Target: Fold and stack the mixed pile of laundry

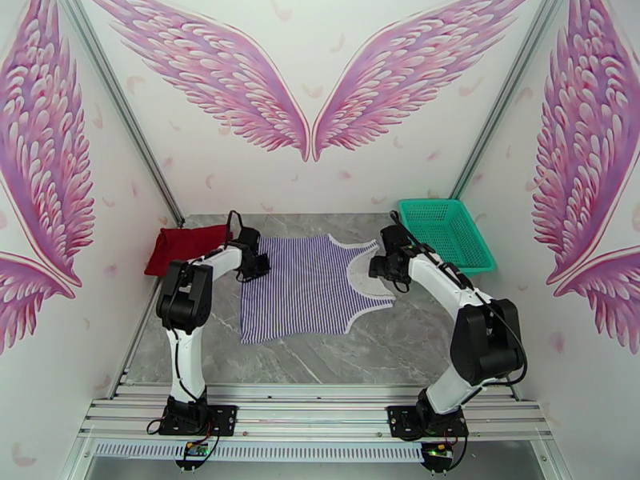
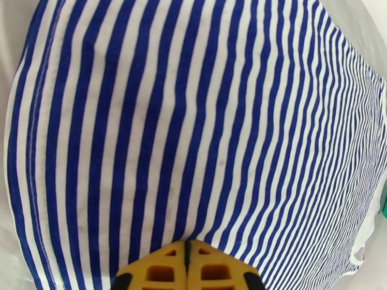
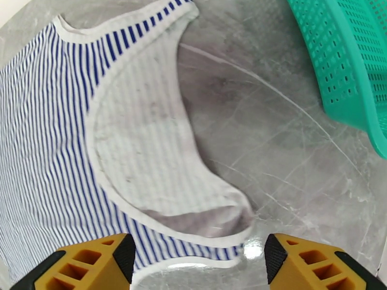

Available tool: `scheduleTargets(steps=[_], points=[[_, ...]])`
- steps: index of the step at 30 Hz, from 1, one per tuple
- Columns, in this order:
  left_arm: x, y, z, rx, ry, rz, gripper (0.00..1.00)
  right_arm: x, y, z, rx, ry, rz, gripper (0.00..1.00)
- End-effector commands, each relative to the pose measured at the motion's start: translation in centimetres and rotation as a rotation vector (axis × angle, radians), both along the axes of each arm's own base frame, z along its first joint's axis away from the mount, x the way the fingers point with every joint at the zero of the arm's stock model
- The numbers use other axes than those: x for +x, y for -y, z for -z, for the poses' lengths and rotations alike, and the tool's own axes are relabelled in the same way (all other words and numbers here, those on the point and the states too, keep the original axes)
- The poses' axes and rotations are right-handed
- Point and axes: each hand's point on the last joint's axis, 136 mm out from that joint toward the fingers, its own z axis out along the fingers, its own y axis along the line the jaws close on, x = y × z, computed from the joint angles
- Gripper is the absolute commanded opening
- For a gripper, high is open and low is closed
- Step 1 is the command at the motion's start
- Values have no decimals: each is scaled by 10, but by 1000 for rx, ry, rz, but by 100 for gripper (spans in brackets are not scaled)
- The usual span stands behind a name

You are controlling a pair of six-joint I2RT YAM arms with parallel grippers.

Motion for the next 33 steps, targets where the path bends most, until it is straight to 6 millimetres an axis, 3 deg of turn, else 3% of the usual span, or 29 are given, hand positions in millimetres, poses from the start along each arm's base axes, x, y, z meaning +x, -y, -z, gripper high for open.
scheduleTargets(steps=[1, 6, 11, 13, 16, 21, 27, 33], points=[[-2, -4, -13, 21, -17, 79, 0, 1, -12, 14, 50, -67, -22, 59], [-2, 20, -61, -7, 73, 148, 10, -21, -10, 19, 28, -130, -21, 57], [-32, 54, -83, -26, 92, 224, 15, -50, 4, 22, 206, -164, 52, 60], [-51, 71, -78, -49, 77, 250, 15, -57, 4, 30, 299, -191, 84, 63], [-80, 87, -57, -58, 18, 278, 15, -52, -9, 40, 408, -187, 77, 63], [-121, 84, -16, -2, -104, 301, 15, -41, -11, 56, 387, -164, 27, 64], [-127, 72, -5, 59, -112, 307, 14, -27, -5, 86, 298, -196, 20, 52], [-125, 69, 9, 78, -116, 293, 13, -15, -8, 81, 279, -218, 60, 30]])
